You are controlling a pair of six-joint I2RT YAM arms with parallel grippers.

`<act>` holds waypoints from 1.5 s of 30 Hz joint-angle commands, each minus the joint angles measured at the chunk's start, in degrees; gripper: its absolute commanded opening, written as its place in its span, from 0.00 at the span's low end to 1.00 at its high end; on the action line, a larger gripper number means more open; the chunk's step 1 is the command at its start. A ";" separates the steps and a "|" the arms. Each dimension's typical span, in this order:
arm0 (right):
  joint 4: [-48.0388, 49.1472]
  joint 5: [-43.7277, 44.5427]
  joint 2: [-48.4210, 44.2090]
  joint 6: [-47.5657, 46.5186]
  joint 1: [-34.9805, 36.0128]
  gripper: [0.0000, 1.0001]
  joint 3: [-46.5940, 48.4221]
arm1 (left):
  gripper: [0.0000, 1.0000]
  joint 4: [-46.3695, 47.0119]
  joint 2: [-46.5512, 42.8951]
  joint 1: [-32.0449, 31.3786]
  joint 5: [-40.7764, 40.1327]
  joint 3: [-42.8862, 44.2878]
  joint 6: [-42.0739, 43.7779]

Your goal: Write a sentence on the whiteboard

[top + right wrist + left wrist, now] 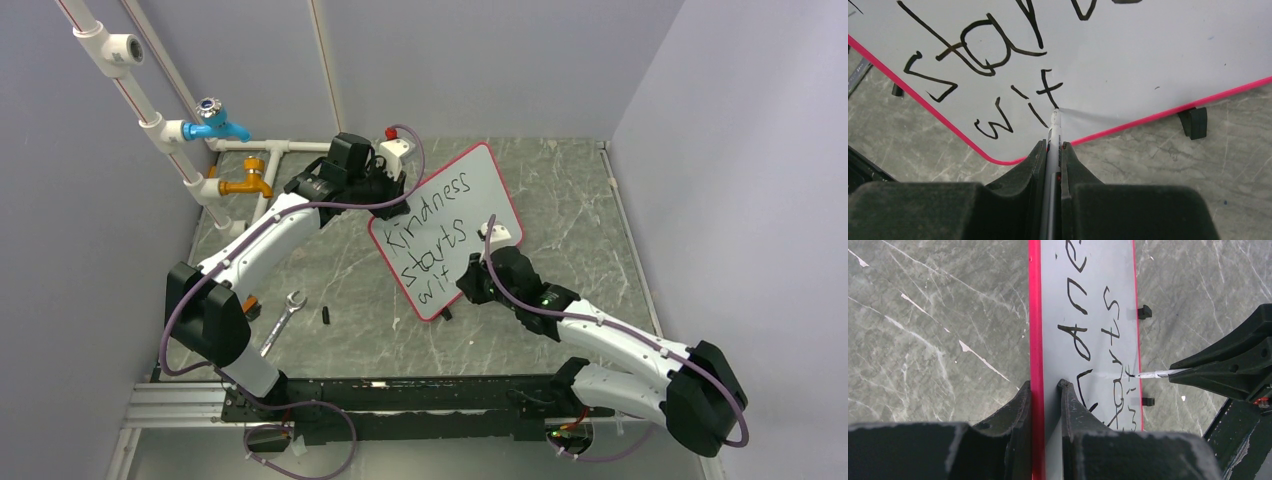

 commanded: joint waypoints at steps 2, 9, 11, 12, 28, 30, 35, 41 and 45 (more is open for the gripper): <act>-0.58 1.27 -1.17 0.95 -0.08 0.00 -1.09 | 0.00 -7.67 2.40 -0.74 -7.39 -1.18 8.17; -2.29 4.24 -0.50 -0.28 -0.08 0.00 1.47 | 0.00 -7.71 2.42 -0.72 -7.44 -1.18 8.16; -2.68 5.14 -0.09 -0.87 -0.07 0.00 2.59 | 0.00 -7.76 2.40 -0.69 -7.44 -1.13 8.16; -2.75 5.58 0.15 -1.19 -0.09 0.00 2.97 | 0.00 -7.72 2.40 -0.71 -7.44 -1.10 8.17; -4.62 7.39 -0.04 -3.33 -0.16 0.00 7.97 | 0.00 -7.62 1.98 -0.73 -7.61 -1.26 8.16; -4.61 7.84 -0.30 -3.43 -0.14 0.00 8.25 | 0.00 -7.55 1.93 -0.71 -7.61 -1.27 8.17; -3.79 7.96 0.78 -3.94 -0.98 0.00 9.43 | 0.00 -7.63 1.81 -0.68 -7.52 -1.25 8.16; -2.11 6.63 3.07 -4.30 -2.31 0.00 10.95 | 0.00 -7.55 1.92 -0.69 -7.52 -1.27 8.16; -1.07 5.59 4.26 -4.31 -3.04 0.00 11.53 | 0.00 -7.57 1.89 -0.68 -7.48 -1.18 8.21</act>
